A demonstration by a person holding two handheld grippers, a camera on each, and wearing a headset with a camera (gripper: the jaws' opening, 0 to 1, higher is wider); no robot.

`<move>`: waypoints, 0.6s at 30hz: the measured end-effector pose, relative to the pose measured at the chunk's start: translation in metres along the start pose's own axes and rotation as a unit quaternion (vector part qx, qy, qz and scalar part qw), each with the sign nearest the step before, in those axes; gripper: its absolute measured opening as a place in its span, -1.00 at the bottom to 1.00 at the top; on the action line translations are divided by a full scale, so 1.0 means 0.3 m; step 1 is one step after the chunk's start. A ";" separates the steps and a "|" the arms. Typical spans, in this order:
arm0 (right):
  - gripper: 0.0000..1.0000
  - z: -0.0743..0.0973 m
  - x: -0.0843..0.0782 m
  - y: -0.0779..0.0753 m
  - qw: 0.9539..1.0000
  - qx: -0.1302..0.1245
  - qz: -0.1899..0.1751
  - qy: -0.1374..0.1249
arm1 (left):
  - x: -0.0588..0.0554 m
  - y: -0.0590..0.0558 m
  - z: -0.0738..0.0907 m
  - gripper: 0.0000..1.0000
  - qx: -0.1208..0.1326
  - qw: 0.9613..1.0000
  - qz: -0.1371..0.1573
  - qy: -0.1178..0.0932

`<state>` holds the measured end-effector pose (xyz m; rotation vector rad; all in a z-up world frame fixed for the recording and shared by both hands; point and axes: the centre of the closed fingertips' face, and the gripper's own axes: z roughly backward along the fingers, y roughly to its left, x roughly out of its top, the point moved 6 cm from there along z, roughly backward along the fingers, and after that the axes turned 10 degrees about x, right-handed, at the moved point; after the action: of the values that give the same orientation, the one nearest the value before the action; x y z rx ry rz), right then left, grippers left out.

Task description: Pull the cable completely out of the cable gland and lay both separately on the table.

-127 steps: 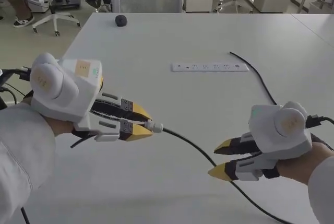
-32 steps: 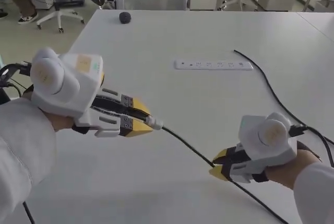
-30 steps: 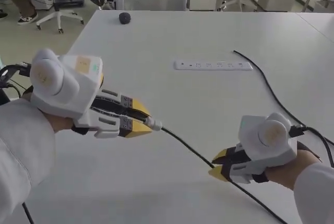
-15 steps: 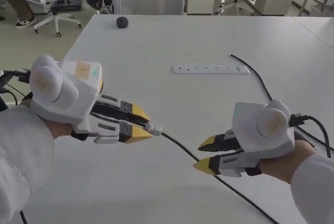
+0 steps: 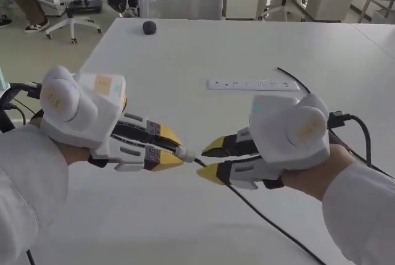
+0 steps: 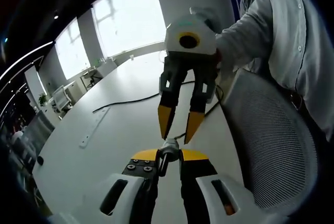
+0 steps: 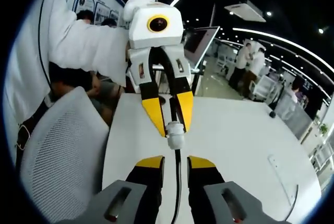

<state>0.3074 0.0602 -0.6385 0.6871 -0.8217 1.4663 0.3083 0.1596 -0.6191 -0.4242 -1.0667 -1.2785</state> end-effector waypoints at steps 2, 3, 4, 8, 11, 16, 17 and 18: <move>-0.82 -0.007 -0.001 -0.001 1.000 0.000 0.009 0.005 | 0.003 -0.001 0.000 -0.70 0.000 1.000 0.000 -0.002; -0.85 -0.011 -0.007 -0.001 1.000 0.001 0.014 0.012 | 0.005 -0.002 0.001 -0.70 0.000 1.000 -0.001 -0.003; -0.90 -0.013 -0.014 -0.001 1.000 0.001 0.019 0.019 | 0.007 -0.002 0.001 -0.70 0.000 1.000 0.000 -0.004; -1.00 -0.006 -0.040 -0.016 0.999 -0.010 0.010 0.030 | 0.005 -0.003 0.007 -0.70 0.001 1.000 0.000 -0.005; -1.00 0.004 -0.050 -0.021 0.999 -0.014 0.013 0.032 | 0.004 0.011 0.022 -0.70 0.010 1.000 0.008 -0.013; -1.00 0.016 -0.070 -0.043 0.999 -0.019 0.003 0.035 | 0.000 0.042 0.060 -0.70 0.030 0.999 0.020 -0.024; -1.00 0.017 -0.071 -0.046 0.999 -0.020 0.002 0.035 | -0.001 0.047 0.066 -0.70 0.034 0.999 0.022 -0.027; -1.00 0.017 -0.074 -0.048 0.999 -0.020 0.000 0.035 | -0.002 0.055 0.078 -0.70 0.041 0.998 0.023 -0.029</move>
<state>0.3230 0.0432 -0.6525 0.6014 -0.7952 1.4621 0.3139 0.1829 -0.6035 -0.4242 -1.1484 -1.1841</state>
